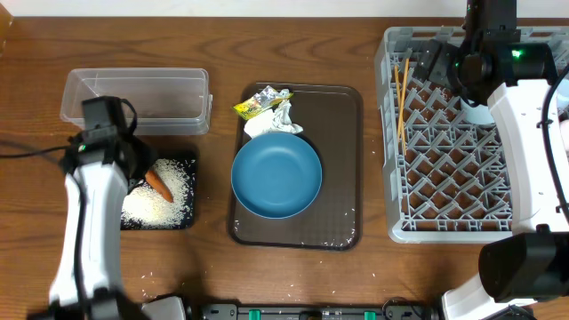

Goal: Sort waste into correct bins and load items into the dishwasher rack
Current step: 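Carry the carrot left and drop it onto the black tray, then reach the right gripper to the blue plate and grasp its rim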

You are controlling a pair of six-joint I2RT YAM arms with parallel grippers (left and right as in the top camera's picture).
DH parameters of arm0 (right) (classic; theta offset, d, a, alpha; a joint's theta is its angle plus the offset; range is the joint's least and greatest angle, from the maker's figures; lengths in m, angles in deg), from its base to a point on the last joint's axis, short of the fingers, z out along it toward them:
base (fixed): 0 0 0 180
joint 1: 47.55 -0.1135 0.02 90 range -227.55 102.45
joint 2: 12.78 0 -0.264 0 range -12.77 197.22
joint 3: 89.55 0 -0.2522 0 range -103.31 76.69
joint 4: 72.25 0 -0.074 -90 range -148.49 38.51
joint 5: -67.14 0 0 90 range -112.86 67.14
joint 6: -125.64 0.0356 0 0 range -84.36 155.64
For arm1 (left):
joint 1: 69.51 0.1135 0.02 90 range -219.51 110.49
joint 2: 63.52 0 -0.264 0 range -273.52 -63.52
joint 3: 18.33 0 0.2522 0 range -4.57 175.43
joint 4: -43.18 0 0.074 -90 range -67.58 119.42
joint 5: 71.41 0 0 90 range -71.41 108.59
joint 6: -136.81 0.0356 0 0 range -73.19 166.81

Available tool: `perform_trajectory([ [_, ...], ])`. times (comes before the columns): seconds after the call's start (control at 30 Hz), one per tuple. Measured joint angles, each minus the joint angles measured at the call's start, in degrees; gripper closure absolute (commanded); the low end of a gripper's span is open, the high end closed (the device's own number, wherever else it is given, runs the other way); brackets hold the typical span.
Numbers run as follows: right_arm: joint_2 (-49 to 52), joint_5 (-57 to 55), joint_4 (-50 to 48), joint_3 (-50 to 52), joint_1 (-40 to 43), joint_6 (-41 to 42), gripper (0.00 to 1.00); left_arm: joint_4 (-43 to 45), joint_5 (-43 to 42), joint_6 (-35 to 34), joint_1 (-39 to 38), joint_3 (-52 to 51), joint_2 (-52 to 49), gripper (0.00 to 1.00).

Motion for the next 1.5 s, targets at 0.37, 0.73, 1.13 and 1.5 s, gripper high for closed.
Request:
perform_trajectory([
  [0.37, 0.0, 0.0, 0.0, 0.0, 0.0, 0.0, 0.01, -2.5, -20.6, 11.6, -9.2, 0.0, 8.3, 0.35],
  [0.73, 0.0, 0.0, 0.0, 0.0, 0.0, 0.0, 0.01, -9.6, -4.0, 1.9, -3.1, 0.0, 6.7, 0.34],
  [1.13, 0.0, 7.1, 0.1, 0.0, 0.1, 0.7, 0.01, -17.1, 2.2, -9.7, 18.5, 0.0, 7.3, 0.07],
  [1.5, 0.1, 25.0, 0.2, 0.6, -10.9, -8.5, 0.01, -17.1, 2.3, -11.3, 19.5, 0.0, 7.3, 0.05],
])
